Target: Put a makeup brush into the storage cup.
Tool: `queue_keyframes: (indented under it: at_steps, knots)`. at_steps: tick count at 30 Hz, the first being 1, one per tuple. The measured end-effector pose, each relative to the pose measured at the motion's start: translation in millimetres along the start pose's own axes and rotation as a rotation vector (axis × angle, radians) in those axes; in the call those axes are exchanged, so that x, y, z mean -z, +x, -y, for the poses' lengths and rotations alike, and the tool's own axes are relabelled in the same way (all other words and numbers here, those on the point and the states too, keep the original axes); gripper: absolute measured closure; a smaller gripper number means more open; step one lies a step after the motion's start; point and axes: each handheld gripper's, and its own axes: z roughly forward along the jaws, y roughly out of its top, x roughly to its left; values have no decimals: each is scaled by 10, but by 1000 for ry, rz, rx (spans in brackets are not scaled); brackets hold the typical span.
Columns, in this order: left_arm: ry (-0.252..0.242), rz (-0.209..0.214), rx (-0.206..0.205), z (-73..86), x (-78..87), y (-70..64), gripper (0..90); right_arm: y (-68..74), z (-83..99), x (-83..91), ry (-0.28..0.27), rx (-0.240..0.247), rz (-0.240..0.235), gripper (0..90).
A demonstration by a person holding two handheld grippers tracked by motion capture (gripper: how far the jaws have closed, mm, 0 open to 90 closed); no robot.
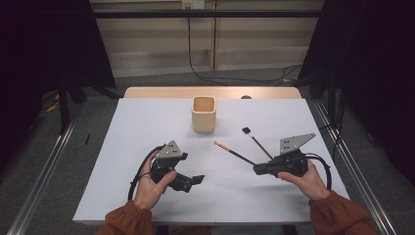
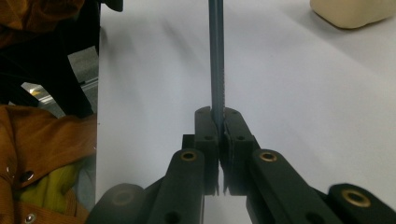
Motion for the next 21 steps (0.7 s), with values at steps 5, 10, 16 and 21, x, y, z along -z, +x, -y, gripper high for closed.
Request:
queue_keyframes:
  at_steps: [5,10,16,21]
  knots:
    - [-12,4,2,2,-5,-3,32,23,13,16,-57,9,-7,863]
    - [-32,5,-5,-2,1,-7,32,54,-10,51,-113,28,-11,863]
    - [-57,10,-8,-1,3,-3,28,67,-11,47,-154,35,-18,864]
    - [-95,-11,-39,0,2,-35,24,69,-9,31,-163,35,-18,863]
